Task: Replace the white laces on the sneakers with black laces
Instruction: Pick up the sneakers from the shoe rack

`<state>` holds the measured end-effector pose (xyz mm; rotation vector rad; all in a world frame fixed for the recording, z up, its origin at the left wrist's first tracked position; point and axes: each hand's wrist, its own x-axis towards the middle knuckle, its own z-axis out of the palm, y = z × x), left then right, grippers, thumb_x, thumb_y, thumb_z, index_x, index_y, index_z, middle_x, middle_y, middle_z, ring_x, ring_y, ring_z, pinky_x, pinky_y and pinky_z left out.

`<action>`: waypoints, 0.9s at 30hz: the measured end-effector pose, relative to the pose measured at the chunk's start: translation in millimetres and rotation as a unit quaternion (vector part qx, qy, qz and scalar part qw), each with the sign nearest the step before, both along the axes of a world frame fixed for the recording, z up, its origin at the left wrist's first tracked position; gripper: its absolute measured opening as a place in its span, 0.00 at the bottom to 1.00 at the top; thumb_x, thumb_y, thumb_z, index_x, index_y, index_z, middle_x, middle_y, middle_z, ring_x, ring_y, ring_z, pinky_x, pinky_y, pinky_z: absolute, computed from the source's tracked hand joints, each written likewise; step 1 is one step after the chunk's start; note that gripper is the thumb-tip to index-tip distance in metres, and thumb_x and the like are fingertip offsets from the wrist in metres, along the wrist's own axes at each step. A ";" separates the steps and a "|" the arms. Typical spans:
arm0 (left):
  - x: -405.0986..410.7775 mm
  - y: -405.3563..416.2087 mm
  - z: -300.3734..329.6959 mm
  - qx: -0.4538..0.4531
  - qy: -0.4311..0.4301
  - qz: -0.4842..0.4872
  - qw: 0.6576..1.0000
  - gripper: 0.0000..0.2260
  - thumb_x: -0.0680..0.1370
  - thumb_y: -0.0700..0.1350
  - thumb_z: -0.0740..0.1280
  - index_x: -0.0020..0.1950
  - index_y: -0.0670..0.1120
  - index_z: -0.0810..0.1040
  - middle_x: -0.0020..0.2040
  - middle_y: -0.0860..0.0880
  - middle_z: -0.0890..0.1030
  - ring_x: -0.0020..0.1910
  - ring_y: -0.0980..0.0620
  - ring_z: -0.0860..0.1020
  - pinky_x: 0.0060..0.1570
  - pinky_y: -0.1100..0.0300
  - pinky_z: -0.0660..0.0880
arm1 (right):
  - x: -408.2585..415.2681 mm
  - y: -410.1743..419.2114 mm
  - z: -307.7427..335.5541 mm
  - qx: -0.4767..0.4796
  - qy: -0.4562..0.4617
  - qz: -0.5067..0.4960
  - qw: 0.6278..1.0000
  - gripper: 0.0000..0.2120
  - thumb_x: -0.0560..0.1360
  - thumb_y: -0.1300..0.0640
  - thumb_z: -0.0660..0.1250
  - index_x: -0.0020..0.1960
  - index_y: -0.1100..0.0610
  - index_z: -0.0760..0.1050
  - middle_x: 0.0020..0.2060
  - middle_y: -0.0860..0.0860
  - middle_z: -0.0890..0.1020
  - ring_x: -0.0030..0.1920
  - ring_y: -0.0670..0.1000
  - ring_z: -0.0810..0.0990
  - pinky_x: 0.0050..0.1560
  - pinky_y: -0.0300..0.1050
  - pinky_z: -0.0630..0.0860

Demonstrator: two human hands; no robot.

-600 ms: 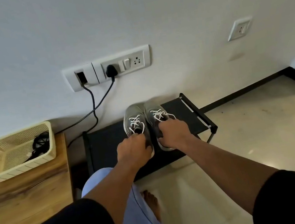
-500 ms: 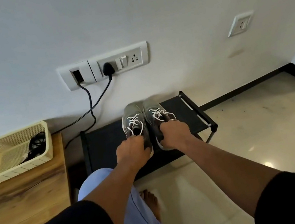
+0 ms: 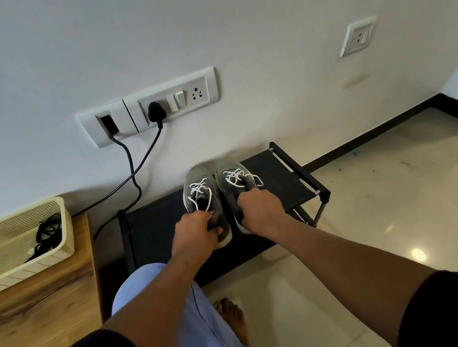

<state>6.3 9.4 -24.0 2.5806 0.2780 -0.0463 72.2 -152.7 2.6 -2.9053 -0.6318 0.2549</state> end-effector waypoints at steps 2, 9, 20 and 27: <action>-3.5 2.8 14.9 -0.011 -0.007 0.003 1.000 0.06 0.75 0.46 0.76 0.39 0.53 0.82 0.38 0.51 0.80 0.40 0.50 0.79 0.37 0.62 0.69 | -7.5 0.5 10.9 -0.007 -0.002 0.001 1.000 0.09 0.73 0.59 0.72 0.53 0.57 0.81 0.49 0.57 0.83 0.51 0.62 0.84 0.49 0.55 0.83; -43.5 15.0 73.3 0.011 -0.035 -0.039 0.999 0.13 0.70 0.46 0.78 0.31 0.52 0.76 0.28 0.53 0.75 0.31 0.56 0.74 0.34 0.62 0.65 | -46.1 15.0 58.2 -0.016 -0.050 0.018 0.998 0.11 0.75 0.59 0.68 0.57 0.55 0.81 0.56 0.56 0.83 0.58 0.61 0.82 0.49 0.52 0.78; -171.8 66.4 157.8 0.124 -0.172 0.034 0.977 0.10 0.70 0.51 0.78 0.39 0.44 0.84 0.32 0.45 0.80 0.33 0.46 0.77 0.32 0.56 0.63 | -149.6 88.4 159.1 0.034 -0.126 0.136 0.982 0.04 0.74 0.61 0.69 0.48 0.53 0.79 0.50 0.55 0.83 0.54 0.59 0.82 0.42 0.47 0.70; -251.2 125.3 193.0 0.180 -0.199 0.131 0.954 0.07 0.71 0.48 0.78 0.42 0.46 0.86 0.33 0.47 0.81 0.33 0.47 0.78 0.30 0.57 0.65 | -202.6 162.3 188.5 0.086 -0.144 0.216 0.962 0.06 0.73 0.64 0.70 0.47 0.55 0.77 0.41 0.54 0.79 0.49 0.61 0.82 0.40 0.48 0.72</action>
